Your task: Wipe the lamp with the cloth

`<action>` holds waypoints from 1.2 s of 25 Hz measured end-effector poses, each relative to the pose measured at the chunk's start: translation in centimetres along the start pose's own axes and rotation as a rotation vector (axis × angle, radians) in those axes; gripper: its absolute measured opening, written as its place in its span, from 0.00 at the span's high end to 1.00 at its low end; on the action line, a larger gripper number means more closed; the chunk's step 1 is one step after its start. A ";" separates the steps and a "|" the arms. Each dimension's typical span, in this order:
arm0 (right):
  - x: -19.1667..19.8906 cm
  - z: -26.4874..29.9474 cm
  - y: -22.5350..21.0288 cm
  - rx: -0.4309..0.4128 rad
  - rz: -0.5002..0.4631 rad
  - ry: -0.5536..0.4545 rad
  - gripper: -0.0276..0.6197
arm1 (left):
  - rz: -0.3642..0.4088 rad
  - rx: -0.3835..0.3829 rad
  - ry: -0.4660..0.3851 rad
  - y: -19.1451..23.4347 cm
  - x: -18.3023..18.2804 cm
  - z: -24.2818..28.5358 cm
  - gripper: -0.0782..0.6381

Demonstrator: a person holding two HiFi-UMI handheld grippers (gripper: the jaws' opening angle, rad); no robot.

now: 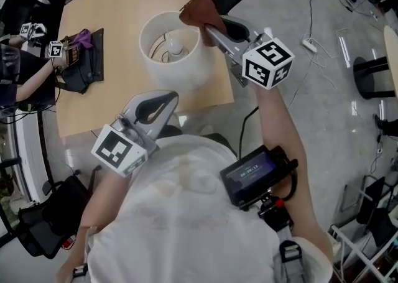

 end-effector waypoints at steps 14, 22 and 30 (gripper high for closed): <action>8.9 -2.4 -4.7 0.141 0.048 0.339 0.77 | -0.034 -0.041 -0.009 4.1 0.2 0.1 0.89; 10.4 -0.5 -6.5 0.199 0.028 0.455 0.77 | -0.053 -0.047 -0.048 9.8 -0.4 -0.9 0.89; 0.1 2.8 -6.1 0.047 -0.074 0.241 0.77 | -0.082 -0.082 -0.103 12.8 -1.4 -1.2 0.89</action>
Point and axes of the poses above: the fingertips, and each gripper's own axes: z forward along the fingers, y to its left, x out of its underside, the point moved 9 cm from there along -z, backward along the fingers, and after that the axes turned 7 degrees about -y, right-handed, at the moved point
